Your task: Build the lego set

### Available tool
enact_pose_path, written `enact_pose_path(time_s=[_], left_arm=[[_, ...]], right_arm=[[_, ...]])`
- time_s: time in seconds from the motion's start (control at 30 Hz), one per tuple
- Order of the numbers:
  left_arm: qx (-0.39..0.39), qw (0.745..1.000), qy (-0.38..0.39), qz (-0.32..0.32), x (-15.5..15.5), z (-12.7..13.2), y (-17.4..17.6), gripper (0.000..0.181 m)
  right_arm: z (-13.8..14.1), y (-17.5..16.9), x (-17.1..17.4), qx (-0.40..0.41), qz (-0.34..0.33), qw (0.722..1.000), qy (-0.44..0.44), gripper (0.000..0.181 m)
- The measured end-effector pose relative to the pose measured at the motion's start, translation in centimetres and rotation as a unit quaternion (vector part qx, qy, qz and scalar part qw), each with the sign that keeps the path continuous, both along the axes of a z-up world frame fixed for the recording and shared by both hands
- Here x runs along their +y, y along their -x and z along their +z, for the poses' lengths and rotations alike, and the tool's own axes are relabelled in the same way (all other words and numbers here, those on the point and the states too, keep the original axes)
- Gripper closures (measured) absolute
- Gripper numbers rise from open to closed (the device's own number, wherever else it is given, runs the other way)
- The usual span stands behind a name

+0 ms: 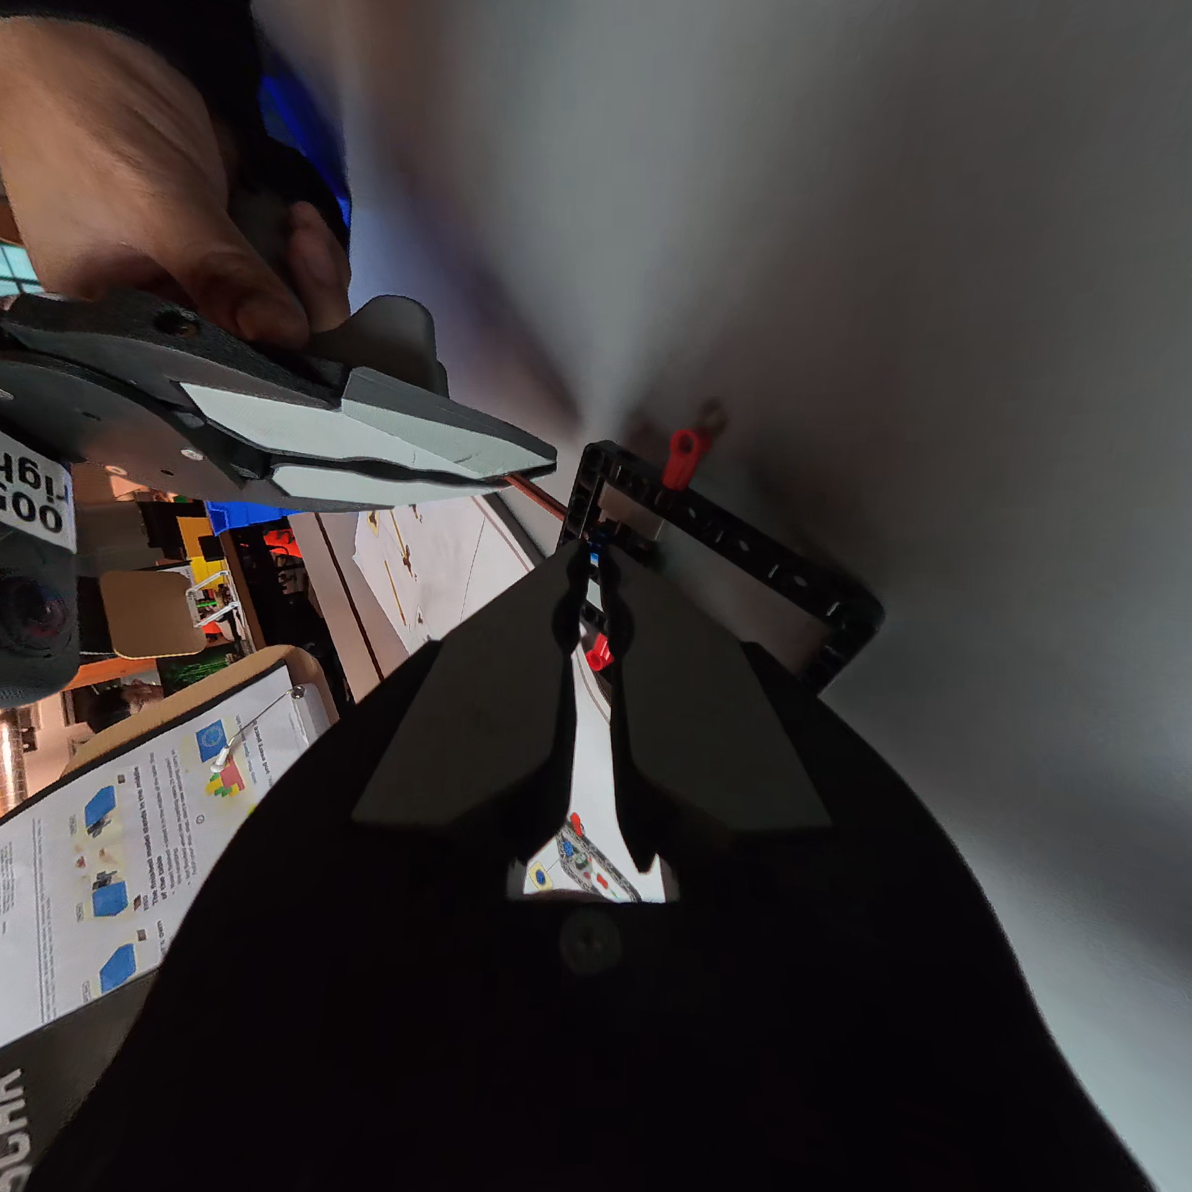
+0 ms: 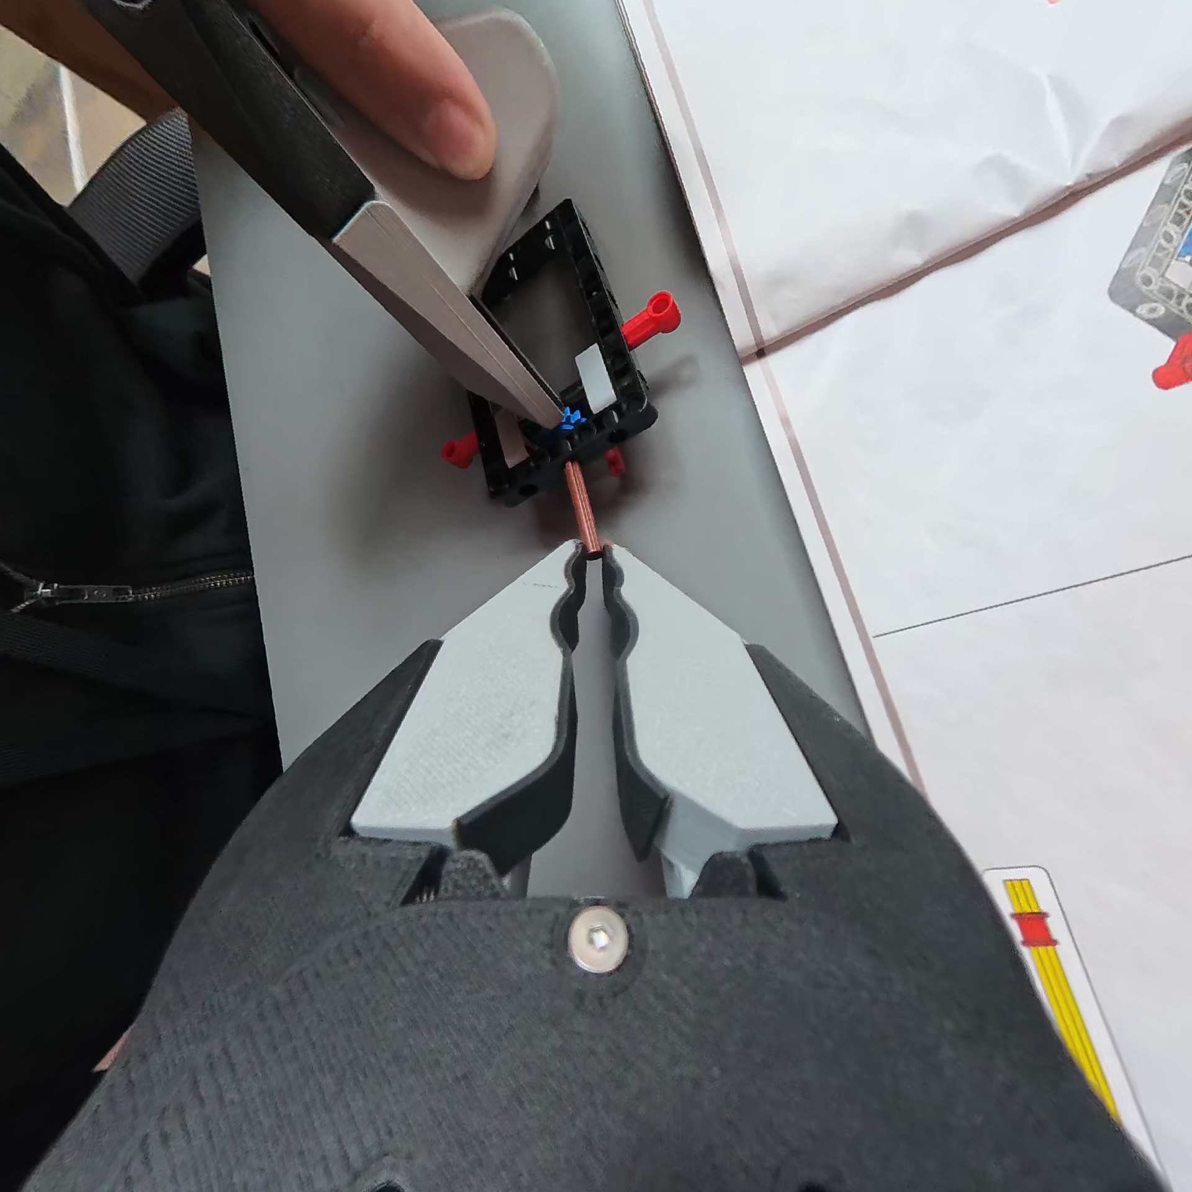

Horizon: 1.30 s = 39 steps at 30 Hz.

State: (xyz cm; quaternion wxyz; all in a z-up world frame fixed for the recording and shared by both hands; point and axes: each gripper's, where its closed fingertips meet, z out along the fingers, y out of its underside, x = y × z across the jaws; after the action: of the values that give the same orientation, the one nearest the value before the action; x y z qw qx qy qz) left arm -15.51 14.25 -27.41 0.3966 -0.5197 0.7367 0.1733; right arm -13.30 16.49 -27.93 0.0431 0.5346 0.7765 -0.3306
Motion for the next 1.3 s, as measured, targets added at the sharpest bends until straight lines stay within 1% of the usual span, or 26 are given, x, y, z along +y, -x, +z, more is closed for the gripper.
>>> enact_pose_path(time_s=[0.03,0.07,0.27,0.6,0.77,0.93,1.03,1.17,1.3], left_arm=[[-0.002,1.0,-0.001,0.003,0.0,0.0,-0.1,0.181],[-0.005,1.0,-0.002,0.006,-0.2,0.1,0.6,0.181],[-0.012,1.0,-0.011,0.019,-0.4,0.2,0.7,0.181],[-0.02,0.999,-0.016,0.028,-0.4,0.5,0.7,0.181],[-0.016,1.0,-0.008,0.023,-0.4,0.3,0.6,0.181],[-0.016,1.0,-0.013,0.017,0.0,0.7,0.2,0.181],[-0.012,1.0,-0.015,0.021,0.1,0.5,0.5,0.181],[-0.027,0.998,-0.002,0.055,0.0,0.8,1.5,0.181],[-0.094,0.988,0.031,0.117,-0.5,1.6,2.4,0.181]], right_arm=[[0.0,0.1,0.0,-0.002,0.003,1.0,-0.004,0.18],[0.1,0.3,0.0,-0.002,0.005,1.0,-0.009,0.18],[0.4,0.9,-0.2,0.0,0.017,1.0,-0.026,0.179],[0.2,1.1,-0.2,0.0,0.011,1.0,-0.021,0.18],[0.1,1.0,-0.3,0.0,0.01,1.0,-0.012,0.179],[0.4,1.1,-0.5,0.005,0.012,1.0,-0.004,0.179],[0.1,1.0,-0.3,0.001,0.013,1.0,-0.012,0.179],[0.0,1.0,-0.1,0.004,0.007,1.0,0.0,0.179],[0.1,0.8,0.3,0.01,0.0,1.0,0.006,0.179]])
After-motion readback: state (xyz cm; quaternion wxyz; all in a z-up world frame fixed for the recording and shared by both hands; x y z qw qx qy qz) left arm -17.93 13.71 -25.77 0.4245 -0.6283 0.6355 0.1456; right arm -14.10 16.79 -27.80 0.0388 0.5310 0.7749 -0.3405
